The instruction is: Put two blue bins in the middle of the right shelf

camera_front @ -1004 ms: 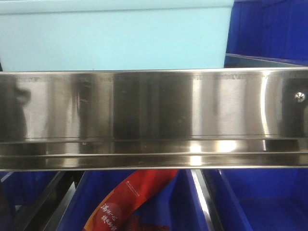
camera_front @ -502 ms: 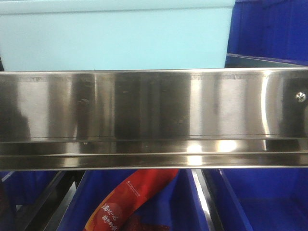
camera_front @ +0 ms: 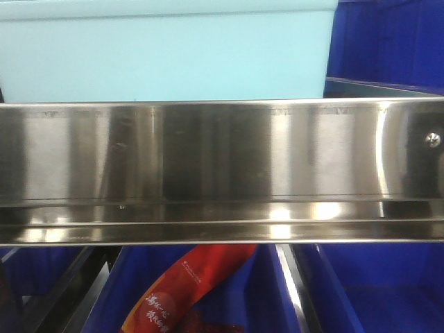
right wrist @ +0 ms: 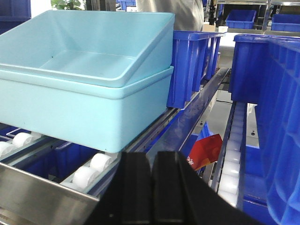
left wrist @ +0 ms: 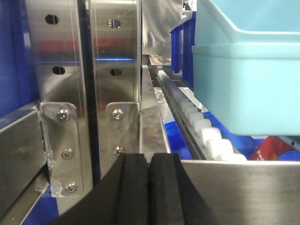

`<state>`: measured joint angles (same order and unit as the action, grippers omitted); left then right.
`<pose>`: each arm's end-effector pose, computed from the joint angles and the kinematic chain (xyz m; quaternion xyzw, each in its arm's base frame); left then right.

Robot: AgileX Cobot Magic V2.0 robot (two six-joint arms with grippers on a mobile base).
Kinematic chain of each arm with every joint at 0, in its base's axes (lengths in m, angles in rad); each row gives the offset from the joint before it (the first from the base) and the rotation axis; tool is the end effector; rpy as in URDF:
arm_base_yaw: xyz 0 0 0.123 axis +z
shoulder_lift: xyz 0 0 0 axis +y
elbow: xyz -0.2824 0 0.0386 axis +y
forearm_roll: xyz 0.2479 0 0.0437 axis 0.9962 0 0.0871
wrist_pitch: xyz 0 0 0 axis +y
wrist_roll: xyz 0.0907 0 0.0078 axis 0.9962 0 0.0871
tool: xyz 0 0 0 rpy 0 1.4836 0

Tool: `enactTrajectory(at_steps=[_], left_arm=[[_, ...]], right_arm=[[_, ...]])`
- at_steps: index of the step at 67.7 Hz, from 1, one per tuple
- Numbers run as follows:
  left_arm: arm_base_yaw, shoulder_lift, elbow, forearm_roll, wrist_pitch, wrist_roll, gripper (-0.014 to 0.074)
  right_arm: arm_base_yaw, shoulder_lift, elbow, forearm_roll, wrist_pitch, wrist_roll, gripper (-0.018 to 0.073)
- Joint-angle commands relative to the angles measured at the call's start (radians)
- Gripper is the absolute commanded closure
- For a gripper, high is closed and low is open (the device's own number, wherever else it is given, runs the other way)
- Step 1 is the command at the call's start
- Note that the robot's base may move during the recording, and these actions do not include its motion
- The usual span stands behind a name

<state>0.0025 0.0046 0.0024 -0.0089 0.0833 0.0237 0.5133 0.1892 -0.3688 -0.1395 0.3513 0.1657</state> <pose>0.0570 0.0001 0.2045 0.0046 0.7082 0.0059 0.7060 0.0515 0.0240 0.2938 -0.1585 0.7180 0.1664 0.6571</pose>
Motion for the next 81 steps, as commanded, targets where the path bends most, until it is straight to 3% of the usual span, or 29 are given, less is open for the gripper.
enactTrajectory(at_steps=[1,55,61,71,81], left_arm=[[0.004,-0.005,-0.002,-0.007,-0.027,-0.001,0.0708],[0.004,-0.005,-0.002,-0.007,-0.027,-0.001,0.0708],[0.004,-0.005,-0.002,-0.007,-0.027,-0.001,0.0708],[0.004,-0.005,-0.002,-0.007,-0.027,-0.001,0.0708],[0.004,-0.005,-0.002,-0.007,-0.027,-0.001,0.0708]], right_arm=[[-0.005,-0.005,0.003,-0.008,-0.023,-0.006,0.0721],[-0.009,-0.005,0.004,-0.008,-0.021,-0.021,0.0721],[-0.058,-0.005,0.004,0.036,-0.023,-0.078,0.0721],[-0.239,-0.014,0.035,0.190,-0.066,-0.230,0.0721],[-0.419,-0.062,0.148,0.268,-0.178,-0.247,0.0721]])
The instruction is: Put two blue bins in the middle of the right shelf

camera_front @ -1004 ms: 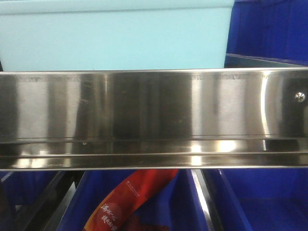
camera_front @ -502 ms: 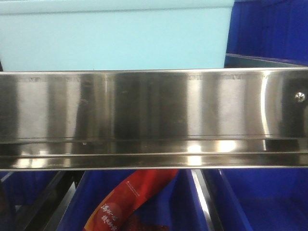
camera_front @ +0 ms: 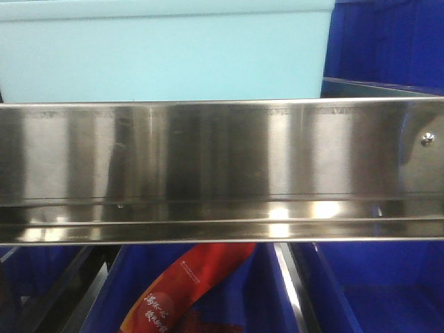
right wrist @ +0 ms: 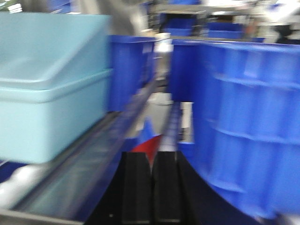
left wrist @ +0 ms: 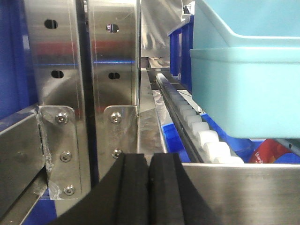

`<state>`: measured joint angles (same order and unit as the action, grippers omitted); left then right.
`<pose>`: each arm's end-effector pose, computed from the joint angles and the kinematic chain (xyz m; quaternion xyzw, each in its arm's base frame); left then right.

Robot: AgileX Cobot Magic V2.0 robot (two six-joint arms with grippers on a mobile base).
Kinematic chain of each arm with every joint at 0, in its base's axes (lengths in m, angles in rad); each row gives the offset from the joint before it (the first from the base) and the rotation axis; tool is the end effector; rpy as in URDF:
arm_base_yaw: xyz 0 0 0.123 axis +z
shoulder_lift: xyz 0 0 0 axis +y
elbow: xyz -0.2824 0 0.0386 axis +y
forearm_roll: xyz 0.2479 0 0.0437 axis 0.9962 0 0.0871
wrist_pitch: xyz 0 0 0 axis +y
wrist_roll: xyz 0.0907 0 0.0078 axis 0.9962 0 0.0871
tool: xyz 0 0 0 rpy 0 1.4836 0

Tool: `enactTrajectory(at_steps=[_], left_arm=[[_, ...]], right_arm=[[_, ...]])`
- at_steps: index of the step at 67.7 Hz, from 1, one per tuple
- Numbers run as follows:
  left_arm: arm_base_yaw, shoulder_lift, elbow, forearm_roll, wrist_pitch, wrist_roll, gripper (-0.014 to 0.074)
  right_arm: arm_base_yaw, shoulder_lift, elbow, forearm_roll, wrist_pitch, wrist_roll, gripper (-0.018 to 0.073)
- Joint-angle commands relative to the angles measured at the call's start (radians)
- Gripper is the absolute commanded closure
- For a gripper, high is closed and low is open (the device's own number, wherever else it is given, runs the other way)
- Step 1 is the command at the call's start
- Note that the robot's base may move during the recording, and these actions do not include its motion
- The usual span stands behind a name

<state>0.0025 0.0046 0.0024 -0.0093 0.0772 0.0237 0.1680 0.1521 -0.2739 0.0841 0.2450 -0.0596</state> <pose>0.0570 0.0001 0.2050 0.0045 0.7060 0.0057 0.7081 0.0573 0.0116 0.2741 -0.0595 0.7170 0.0732 0.6907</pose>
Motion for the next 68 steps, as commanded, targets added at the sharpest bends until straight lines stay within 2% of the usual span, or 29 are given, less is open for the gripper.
enactTrajectory(at_steps=[1,8,16,25,33,41,68], left_arm=[[0.004,-0.005,-0.002,-0.006,-0.020,-0.001,0.0708],[0.004,-0.005,-0.002,-0.006,-0.020,-0.001,0.0708],[0.004,-0.005,-0.002,-0.006,-0.020,-0.001,0.0708],[0.004,-0.005,-0.002,-0.006,-0.020,-0.001,0.0708],[0.004,-0.005,-0.002,-0.006,-0.020,-0.001,0.0708],[0.004,-0.005,-0.002,-0.006,-0.020,-0.001,0.0708],[0.004,-0.005,-0.002,-0.006,-0.020,-0.001,0.0708]], right_arm=[[-0.092,-0.030,0.065,0.051,-0.077,-0.021,0.0721],[-0.161,-0.082,0.154,0.064,-0.098,-0.021,0.0721],[-0.197,-0.151,0.235,0.064,-0.113,-0.021,0.0721],[-0.197,-0.152,0.274,0.064,-0.188,-0.021,0.0721],[-0.197,-0.152,0.274,0.058,-0.164,-0.021,0.0721],[-0.197,-0.152,0.274,0.012,-0.160,-0.021,0.0721],[-0.193,-0.152,0.274,0.010,-0.155,-0.021,0.0721]])
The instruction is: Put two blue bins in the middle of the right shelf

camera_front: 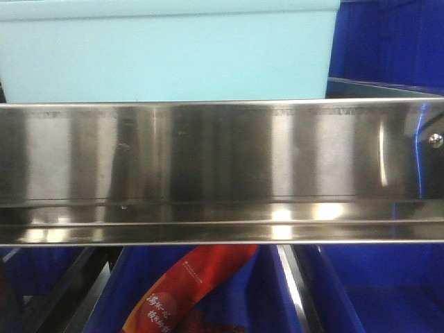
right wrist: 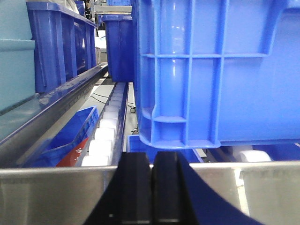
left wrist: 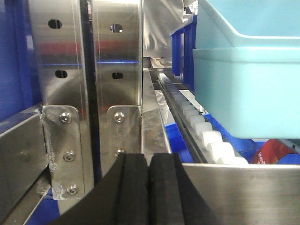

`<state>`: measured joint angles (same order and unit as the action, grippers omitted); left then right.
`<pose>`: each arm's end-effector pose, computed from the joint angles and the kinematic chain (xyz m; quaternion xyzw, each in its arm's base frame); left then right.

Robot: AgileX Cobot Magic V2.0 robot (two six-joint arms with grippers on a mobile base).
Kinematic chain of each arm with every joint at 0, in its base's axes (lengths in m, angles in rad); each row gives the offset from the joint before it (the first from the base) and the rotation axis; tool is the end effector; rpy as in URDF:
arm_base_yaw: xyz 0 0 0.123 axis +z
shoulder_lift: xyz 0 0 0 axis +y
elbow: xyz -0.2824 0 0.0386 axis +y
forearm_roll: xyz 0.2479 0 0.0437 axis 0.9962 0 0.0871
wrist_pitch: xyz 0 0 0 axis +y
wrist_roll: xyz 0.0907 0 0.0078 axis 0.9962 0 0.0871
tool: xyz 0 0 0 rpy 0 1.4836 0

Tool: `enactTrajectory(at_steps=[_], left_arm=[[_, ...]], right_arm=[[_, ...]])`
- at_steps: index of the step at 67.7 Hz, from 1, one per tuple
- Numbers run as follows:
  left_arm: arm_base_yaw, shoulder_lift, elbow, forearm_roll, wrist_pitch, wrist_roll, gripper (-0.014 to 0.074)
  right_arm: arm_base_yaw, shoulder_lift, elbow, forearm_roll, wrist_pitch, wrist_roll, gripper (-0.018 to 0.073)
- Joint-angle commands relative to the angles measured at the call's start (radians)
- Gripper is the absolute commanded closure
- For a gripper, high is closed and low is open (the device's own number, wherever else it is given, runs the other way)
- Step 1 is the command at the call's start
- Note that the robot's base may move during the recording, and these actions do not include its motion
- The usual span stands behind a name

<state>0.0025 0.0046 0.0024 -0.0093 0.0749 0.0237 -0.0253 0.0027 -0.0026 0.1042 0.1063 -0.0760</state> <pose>0.0570 0.0001 0.2052 0.0045 0.7052 0.0058 0.7090 0.0566 -0.0004 0.2042 0.0150 0.7135 0.0047 0.7005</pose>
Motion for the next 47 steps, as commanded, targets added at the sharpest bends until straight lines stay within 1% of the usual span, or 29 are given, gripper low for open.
enactTrajectory(at_steps=[1,47], left_arm=[[0.004,-0.005,-0.002,-0.006,-0.018,-0.001,0.0708],[0.004,-0.005,-0.002,-0.006,-0.018,-0.001,0.0708]], right_arm=[[0.001,-0.003,0.003,-0.010,-0.017,-0.005,0.0721],[0.001,-0.003,0.003,-0.010,-0.017,-0.005,0.0721]])
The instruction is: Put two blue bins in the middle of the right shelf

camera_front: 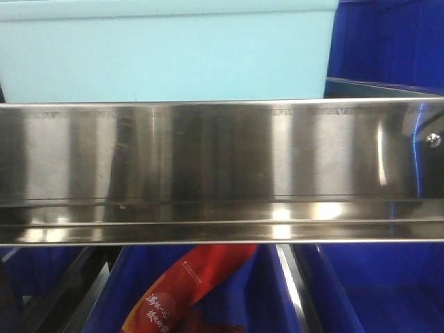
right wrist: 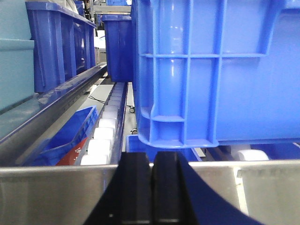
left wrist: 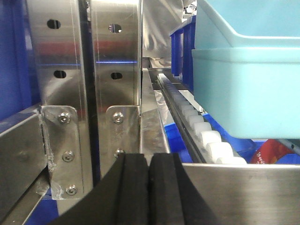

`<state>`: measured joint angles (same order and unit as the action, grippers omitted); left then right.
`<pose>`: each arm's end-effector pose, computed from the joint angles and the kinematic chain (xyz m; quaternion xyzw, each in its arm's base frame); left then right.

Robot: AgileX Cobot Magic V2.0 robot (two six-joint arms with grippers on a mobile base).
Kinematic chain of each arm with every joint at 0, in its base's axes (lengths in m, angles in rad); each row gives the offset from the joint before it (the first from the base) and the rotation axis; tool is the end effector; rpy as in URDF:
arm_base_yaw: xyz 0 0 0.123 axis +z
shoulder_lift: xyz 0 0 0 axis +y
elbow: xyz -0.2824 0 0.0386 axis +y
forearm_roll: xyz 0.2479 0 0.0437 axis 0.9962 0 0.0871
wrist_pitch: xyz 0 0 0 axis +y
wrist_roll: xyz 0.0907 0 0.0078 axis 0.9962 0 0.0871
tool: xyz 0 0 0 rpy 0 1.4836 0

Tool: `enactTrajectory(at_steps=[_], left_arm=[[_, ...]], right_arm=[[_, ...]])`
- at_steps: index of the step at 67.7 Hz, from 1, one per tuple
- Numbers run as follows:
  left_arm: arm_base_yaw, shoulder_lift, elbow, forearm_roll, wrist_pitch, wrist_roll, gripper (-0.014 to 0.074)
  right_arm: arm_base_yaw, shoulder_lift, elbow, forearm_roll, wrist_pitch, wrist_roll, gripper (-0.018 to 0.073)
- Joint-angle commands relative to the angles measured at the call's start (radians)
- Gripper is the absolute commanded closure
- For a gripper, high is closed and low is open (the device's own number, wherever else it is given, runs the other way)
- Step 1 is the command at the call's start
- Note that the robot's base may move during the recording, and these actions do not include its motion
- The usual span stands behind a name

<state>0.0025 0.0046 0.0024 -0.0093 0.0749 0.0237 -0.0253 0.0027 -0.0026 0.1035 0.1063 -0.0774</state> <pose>0.0570 0.0001 0.2052 0.0045 0.7052 0.0058 0.7090 0.0566 -0.0004 0.2042 0.0143 0.7135 0.0040 0.7005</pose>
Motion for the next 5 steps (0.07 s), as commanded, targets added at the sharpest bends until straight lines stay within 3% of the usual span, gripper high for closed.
enactTrajectory(at_steps=[1,5], left_arm=[[0.004,-0.005,-0.002,-0.006,-0.018,-0.001,0.0708],[0.004,-0.005,-0.002,-0.006,-0.018,-0.001,0.0708]], right_arm=[[0.001,-0.003,0.003,-0.009,-0.017,-0.004,0.0721],[0.001,-0.003,0.003,-0.009,-0.017,-0.004,0.0721]])
